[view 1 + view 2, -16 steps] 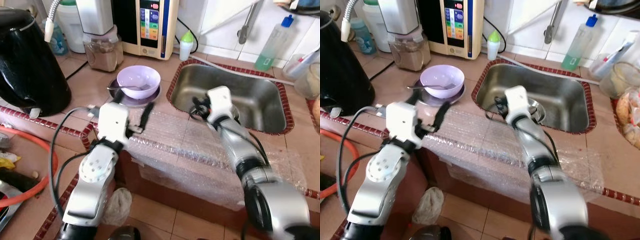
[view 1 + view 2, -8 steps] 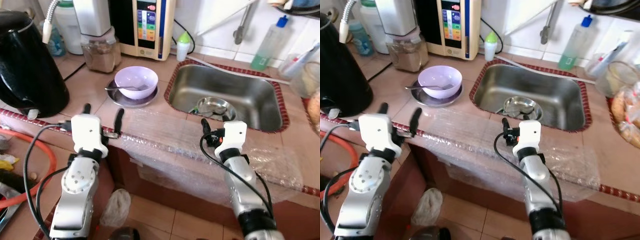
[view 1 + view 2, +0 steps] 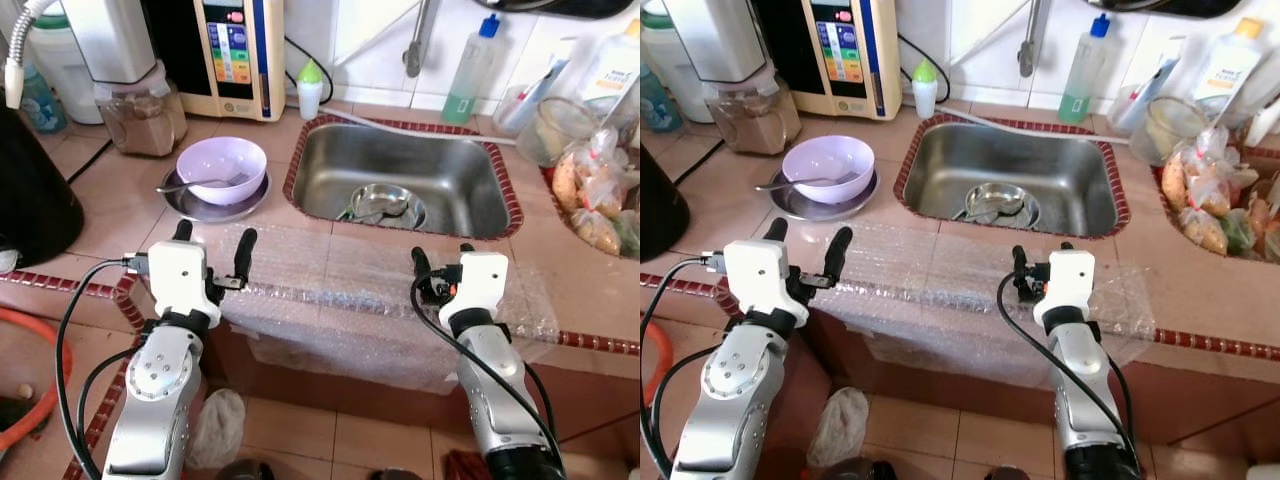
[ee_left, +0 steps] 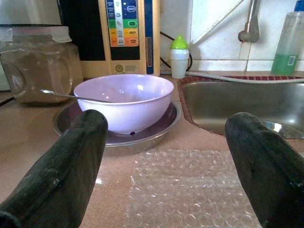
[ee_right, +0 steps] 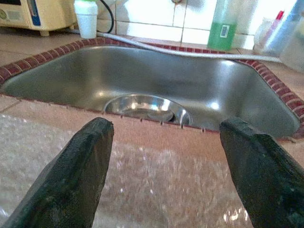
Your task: Kitchen organization
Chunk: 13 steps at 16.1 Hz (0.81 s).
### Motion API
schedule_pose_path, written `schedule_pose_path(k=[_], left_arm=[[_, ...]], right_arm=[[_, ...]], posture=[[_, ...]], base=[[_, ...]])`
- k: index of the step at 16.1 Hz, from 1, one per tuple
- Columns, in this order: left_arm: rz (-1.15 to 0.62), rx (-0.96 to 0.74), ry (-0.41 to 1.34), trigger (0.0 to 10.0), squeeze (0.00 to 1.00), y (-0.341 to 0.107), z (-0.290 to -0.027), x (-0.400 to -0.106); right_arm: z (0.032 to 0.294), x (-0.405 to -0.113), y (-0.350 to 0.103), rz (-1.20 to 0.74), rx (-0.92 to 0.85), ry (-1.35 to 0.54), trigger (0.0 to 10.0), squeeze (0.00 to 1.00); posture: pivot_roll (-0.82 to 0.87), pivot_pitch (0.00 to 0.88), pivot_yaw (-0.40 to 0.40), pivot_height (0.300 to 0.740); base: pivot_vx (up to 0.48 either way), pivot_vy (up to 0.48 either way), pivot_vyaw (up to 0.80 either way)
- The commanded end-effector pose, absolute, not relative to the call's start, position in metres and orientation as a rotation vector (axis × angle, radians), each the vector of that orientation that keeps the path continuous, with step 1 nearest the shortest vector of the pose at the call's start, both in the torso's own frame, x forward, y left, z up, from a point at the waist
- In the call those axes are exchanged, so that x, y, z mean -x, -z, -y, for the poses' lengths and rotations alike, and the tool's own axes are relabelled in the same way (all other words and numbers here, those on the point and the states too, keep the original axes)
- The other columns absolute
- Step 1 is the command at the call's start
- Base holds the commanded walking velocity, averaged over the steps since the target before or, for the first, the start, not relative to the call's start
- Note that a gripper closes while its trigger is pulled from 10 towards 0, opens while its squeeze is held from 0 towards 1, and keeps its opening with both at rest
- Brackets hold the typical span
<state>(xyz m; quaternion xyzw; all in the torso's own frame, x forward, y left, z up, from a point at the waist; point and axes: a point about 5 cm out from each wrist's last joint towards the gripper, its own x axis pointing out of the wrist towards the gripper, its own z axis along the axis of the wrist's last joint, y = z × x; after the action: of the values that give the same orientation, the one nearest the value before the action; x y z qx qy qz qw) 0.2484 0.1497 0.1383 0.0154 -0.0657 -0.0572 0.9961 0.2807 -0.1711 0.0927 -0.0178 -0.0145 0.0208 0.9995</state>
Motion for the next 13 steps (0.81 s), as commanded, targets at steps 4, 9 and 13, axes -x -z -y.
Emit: schedule_pose_path(k=[4, 9, 13], left_arm=[[0.188, -0.043, 0.095, 10.0, 0.00, -0.153, -0.153, -0.249], [0.188, -0.042, 0.100, 10.0, 0.00, -0.153, -0.150, -0.250], [0.185, -0.046, 0.104, 10.0, 0.00, -0.153, -0.150, -0.250]], right_arm=[[0.163, -0.285, -0.106, 0.055, 0.024, -0.085, 10.0, 0.00], [0.158, -0.287, -0.109, 0.055, 0.003, -0.112, 10.0, 0.91], [0.154, -0.285, -0.108, 0.046, 0.014, -0.133, 10.0, 0.00]], posture=[[0.01, 0.000, 0.017, 0.740], [0.01, 0.000, 0.019, 0.740], [0.01, 0.000, 0.020, 0.740]], base=[[0.066, 0.000, 0.00], [0.281, 0.000, 0.00], [0.320, 0.000, 0.00]])
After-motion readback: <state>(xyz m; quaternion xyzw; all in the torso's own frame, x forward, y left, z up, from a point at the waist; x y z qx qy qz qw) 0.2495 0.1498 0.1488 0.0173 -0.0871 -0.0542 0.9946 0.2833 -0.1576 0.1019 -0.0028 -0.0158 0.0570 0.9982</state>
